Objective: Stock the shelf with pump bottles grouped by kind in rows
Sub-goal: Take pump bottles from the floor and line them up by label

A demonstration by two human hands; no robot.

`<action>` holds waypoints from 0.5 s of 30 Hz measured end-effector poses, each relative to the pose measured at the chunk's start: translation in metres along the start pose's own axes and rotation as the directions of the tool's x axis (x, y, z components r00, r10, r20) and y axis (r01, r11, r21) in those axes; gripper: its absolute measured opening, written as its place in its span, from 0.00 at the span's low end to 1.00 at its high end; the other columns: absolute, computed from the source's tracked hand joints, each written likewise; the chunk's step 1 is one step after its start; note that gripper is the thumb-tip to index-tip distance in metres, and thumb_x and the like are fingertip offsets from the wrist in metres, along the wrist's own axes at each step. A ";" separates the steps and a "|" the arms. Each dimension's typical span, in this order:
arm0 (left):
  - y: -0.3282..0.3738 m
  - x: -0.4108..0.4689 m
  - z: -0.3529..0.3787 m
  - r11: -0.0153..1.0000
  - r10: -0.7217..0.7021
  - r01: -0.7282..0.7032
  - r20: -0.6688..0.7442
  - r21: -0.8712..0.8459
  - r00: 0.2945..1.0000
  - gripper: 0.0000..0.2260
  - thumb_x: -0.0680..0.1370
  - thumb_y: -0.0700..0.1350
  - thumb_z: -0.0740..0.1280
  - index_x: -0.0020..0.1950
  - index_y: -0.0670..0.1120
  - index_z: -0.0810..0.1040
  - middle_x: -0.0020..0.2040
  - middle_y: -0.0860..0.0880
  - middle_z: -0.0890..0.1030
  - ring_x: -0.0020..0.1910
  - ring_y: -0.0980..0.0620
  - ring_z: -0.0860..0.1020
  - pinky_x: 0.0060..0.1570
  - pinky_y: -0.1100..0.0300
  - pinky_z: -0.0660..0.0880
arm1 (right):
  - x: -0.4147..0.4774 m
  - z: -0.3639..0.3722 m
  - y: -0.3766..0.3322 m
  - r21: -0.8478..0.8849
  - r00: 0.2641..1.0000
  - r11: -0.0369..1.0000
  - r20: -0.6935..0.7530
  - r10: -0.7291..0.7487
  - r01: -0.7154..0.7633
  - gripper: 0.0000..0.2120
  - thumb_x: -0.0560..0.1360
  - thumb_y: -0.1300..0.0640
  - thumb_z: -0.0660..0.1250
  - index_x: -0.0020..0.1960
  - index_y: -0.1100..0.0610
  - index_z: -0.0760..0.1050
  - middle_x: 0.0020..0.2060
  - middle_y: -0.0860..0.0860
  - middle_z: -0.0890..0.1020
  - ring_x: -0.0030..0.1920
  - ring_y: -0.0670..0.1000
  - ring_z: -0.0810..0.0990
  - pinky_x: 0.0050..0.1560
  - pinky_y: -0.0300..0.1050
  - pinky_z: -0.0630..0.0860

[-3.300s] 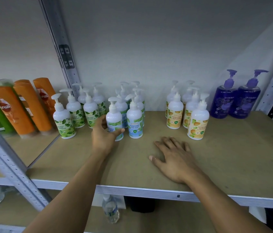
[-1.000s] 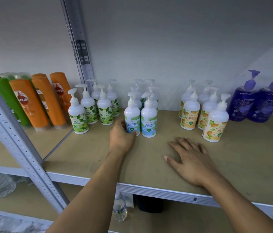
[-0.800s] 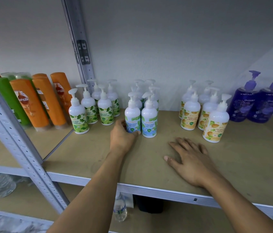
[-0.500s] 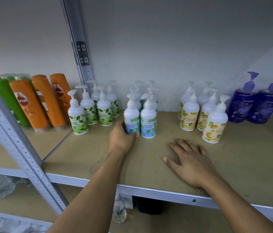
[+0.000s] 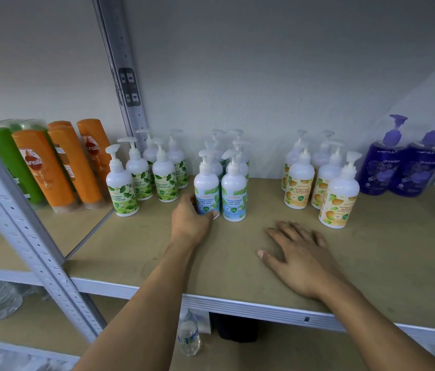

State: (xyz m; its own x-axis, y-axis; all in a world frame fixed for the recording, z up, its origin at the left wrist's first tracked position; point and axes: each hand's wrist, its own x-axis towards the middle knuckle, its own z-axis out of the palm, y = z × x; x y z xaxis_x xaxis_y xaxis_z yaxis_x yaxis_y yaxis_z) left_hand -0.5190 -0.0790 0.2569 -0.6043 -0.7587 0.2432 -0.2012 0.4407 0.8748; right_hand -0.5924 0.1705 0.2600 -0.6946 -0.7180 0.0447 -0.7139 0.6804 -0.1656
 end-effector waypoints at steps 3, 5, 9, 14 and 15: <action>0.001 0.000 0.000 1.000 -0.008 0.008 0.003 -0.003 1.000 0.26 0.69 0.44 0.79 0.64 0.46 0.76 0.55 0.53 0.83 0.51 0.56 0.81 0.50 0.62 0.74 | 0.000 -0.001 0.000 -0.001 1.000 1.000 0.004 -0.002 0.002 0.40 0.71 0.25 0.38 0.79 0.40 0.54 0.81 0.43 0.52 0.80 0.48 0.47 0.78 0.58 0.47; 0.001 -0.001 -0.001 1.000 -0.008 0.008 0.005 0.000 1.000 0.27 0.69 0.45 0.80 0.65 0.46 0.74 0.57 0.53 0.82 0.54 0.54 0.81 0.50 0.62 0.74 | 0.000 -0.001 0.000 -0.006 1.000 1.000 0.005 -0.002 0.002 0.36 0.75 0.27 0.42 0.79 0.40 0.54 0.81 0.43 0.52 0.80 0.48 0.47 0.78 0.58 0.47; 0.004 -0.011 0.000 0.989 -0.012 0.009 0.022 0.150 1.000 0.36 0.67 0.55 0.79 0.69 0.47 0.69 0.65 0.49 0.75 0.63 0.49 0.75 0.59 0.54 0.72 | -0.001 -0.001 0.000 0.000 1.000 1.000 0.003 0.018 -0.018 0.35 0.76 0.27 0.46 0.79 0.40 0.54 0.81 0.44 0.52 0.80 0.48 0.47 0.78 0.58 0.47; 0.004 -0.045 -0.008 0.740 -0.045 0.011 0.034 0.672 0.998 0.36 0.72 0.72 0.62 0.71 0.48 0.68 0.71 0.46 0.69 0.73 0.43 0.64 0.72 0.40 0.58 | -0.003 -0.001 -0.002 -0.007 0.993 0.993 -0.011 0.119 -0.119 0.40 0.73 0.23 0.45 0.80 0.41 0.54 0.80 0.47 0.53 0.80 0.51 0.48 0.77 0.63 0.48; 0.005 -0.053 -0.010 0.709 -0.043 -0.021 0.072 0.705 0.996 0.36 0.73 0.73 0.58 0.72 0.50 0.68 0.73 0.46 0.69 0.75 0.43 0.62 0.73 0.38 0.56 | -0.004 -0.002 -0.003 -0.006 0.991 0.991 -0.012 0.131 -0.131 0.41 0.73 0.23 0.45 0.79 0.42 0.55 0.80 0.47 0.53 0.80 0.51 0.48 0.77 0.62 0.48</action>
State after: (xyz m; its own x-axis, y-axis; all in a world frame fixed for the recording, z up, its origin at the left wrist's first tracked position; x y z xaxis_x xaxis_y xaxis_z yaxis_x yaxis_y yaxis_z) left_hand -0.4797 -0.0417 0.2523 -0.6494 -0.7402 0.1745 -0.6736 0.6663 0.3197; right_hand -0.5874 0.1717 0.2622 -0.7829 -0.6212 0.0349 -0.6176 0.7692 -0.1642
